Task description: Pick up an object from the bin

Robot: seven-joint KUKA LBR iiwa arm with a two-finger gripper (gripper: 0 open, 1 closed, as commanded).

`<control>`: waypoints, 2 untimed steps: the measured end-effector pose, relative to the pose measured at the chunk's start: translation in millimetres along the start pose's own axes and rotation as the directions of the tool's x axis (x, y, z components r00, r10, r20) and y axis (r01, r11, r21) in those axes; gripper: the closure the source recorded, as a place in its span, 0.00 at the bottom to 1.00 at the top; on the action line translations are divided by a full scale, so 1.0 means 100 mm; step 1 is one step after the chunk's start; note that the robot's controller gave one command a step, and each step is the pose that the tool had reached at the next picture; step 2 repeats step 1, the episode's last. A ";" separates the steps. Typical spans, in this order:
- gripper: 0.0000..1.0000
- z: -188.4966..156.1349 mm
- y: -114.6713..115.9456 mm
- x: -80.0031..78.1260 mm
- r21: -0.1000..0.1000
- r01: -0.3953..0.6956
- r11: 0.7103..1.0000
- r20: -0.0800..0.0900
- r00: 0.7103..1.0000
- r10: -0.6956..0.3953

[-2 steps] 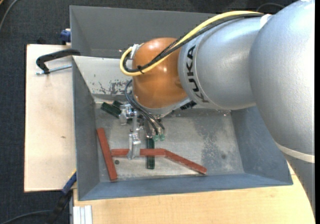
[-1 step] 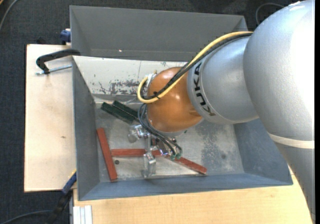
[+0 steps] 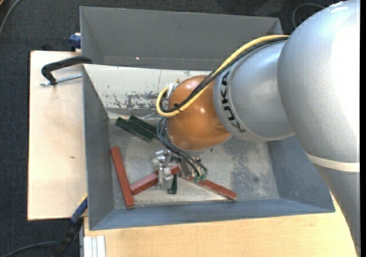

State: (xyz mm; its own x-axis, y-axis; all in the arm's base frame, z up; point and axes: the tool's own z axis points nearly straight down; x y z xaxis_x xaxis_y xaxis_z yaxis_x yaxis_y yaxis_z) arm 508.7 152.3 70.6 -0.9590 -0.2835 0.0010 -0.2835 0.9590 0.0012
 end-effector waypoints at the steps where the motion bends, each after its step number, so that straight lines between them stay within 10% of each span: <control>1: 1.00 -1.43 0.31 -0.08 -0.001 0.005 1.000 0.016 1.000 -0.005; 2: 1.00 -1.43 0.31 -0.08 -0.001 0.005 1.000 0.016 1.000 -0.005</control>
Offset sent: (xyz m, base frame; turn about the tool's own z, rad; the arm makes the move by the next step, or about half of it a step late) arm -0.0032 0.0295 0.1372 -0.0030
